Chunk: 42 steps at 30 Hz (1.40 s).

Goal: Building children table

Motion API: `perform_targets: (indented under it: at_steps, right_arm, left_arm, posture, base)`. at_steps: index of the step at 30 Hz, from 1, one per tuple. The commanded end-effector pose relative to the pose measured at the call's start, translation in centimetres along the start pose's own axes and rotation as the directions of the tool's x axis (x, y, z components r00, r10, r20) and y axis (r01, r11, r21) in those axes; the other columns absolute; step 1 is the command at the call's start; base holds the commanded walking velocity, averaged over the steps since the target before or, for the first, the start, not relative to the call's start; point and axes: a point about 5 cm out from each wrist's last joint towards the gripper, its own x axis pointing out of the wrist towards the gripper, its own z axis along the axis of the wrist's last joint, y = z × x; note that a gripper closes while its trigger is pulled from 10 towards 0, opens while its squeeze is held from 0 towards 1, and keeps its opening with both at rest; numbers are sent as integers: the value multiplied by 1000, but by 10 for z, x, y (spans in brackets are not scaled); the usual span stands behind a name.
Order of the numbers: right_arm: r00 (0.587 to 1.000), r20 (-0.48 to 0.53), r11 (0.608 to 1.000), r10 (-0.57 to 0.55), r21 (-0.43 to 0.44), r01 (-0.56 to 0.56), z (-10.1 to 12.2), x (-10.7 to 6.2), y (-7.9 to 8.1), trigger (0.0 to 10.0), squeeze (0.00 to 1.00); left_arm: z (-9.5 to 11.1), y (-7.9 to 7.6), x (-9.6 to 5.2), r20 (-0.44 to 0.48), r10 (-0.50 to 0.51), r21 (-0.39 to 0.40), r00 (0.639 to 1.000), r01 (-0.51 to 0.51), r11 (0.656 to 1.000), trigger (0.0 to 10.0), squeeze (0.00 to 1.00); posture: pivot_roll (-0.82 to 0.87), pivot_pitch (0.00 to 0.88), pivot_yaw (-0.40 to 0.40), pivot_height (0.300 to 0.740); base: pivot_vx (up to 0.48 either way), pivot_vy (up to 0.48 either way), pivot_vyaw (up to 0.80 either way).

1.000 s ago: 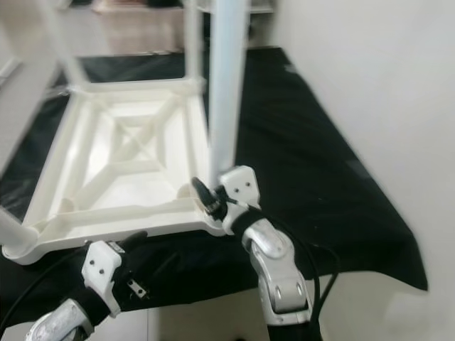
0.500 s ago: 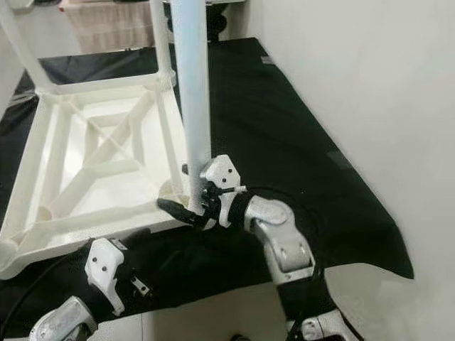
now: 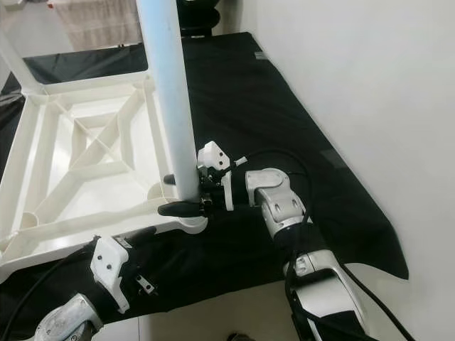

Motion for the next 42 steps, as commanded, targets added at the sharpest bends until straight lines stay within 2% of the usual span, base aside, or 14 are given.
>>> perform_targets:
  at_steps: [1, 9, 11, 12, 19, 21, 25, 28, 29, 31, 35, 37, 38, 42]
  right_arm:
    - [999, 2, 999, 38, 8, -38, 0, 6, 2, 0, 0]
    - [900, -31, 896, -435, 83, 436, -22, -4, -18, 0, 0]
    - [777, -2, 767, -629, 160, 622, -31, -3, -10, 0, 0]
    - [534, -50, 504, -844, 263, 822, -47, -13, 4, 0, 0]
    - [306, -50, 286, -951, 239, 928, -44, -38, 10, 0, 0]
    - [348, -59, 327, -936, 221, 919, -45, -35, 10, 0, 0]
    - [523, -86, 508, -848, 149, 849, -46, -21, 17, 10000, 0]
    - [601, -86, 593, -794, 107, 798, -43, -17, 20, 10000, 0]
    - [688, -56, 681, -723, 110, 724, -36, -15, 22, 10000, 937]
    - [781, -9, 777, -624, 93, 622, -28, -13, 26, 10000, 1000]
    - [893, 55, 894, -448, 34, 446, -15, -13, 31, 10000, 1000]
    - [923, 62, 925, -379, -2, 380, -11, -14, 30, 10000, 690]
    - [948, 49, 947, -315, -40, 317, -8, -15, 25, 10000, 0]
    - [968, -18, 964, -249, -100, 246, -6, -16, 9, 10000, 0]
  left_arm:
    - [-3, -2, -2, -16, -2, -21, 1000, 2, 1000, 10000, 0]
    - [-2, -3, -3, -15, -10, -25, 1000, 9, 1000, 10000, 0]
    - [0, -1, -2, -10, -4, -24, 1000, 4, 1000, 10000, 0]
    - [1, 2, -1, -4, 0, -25, 1000, 0, 1000, 10000, 0]
    - [-1, 4, 3, 0, -10, -23, 1000, 10, 1000, 10000, 0]
    - [-3, 3, 5, -2, -21, -22, 1000, 21, 1000, 10000, 0]
    - [-5, 3, 5, -6, -24, -25, 1000, 24, 999, 10000, 0]
    - [-5, 3, 4, -8, -23, -28, 1000, 23, 999, 10000, 0]
    - [-5, 2, 4, -9, -24, -29, 1000, 23, 999, 10000, 0]
    - [-5, 1, 4, -10, -24, -29, 1000, 24, 999, 10000, 0]
    - [-6, 0, 4, -12, -25, -30, 1000, 25, 999, 10000, 0]
    - [-6, -1, 4, -12, -28, -30, 1000, 27, 999, 10000, 0]
    - [-6, -1, 3, -14, -33, -29, 999, 32, 999, 10000, 0]
    - [-7, -3, 1, -21, -42, -27, 999, 41, 999, 10000, 0]
  posture:
    - [33, 188, -28, 740]
    - [16, 212, -32, 740]
    - [25, 226, -23, 740]
    - [17, 220, -12, 740]
    - [-13, 182, -20, 740]
    - [-19, 177, -26, 740]
    - [-16, 168, -24, 740]
    - [-12, 168, -27, 740]
    - [-6, 166, -27, 740]
    - [-2, 165, -30, 740]
    - [4, 164, -30, 740]
    - [11, 163, -32, 740]
    - [19, 164, -31, 740]
    - [36, 166, -30, 740]
  base:
    - [0, 0, 0]
    - [0, 0, 0]
    - [0, 0, 0]
    - [0, 0, 0]
    - [0, 0, 0]
    - [0, 0, 0]
    - [0, 0, 0]
    - [0, 0, 0]
    - [0, 0, 0]
    - [0, 0, 0]
    - [0, 0, 0]
    - [0, 0, 0]
    - [0, 0, 0]
    - [0, 0, 0]
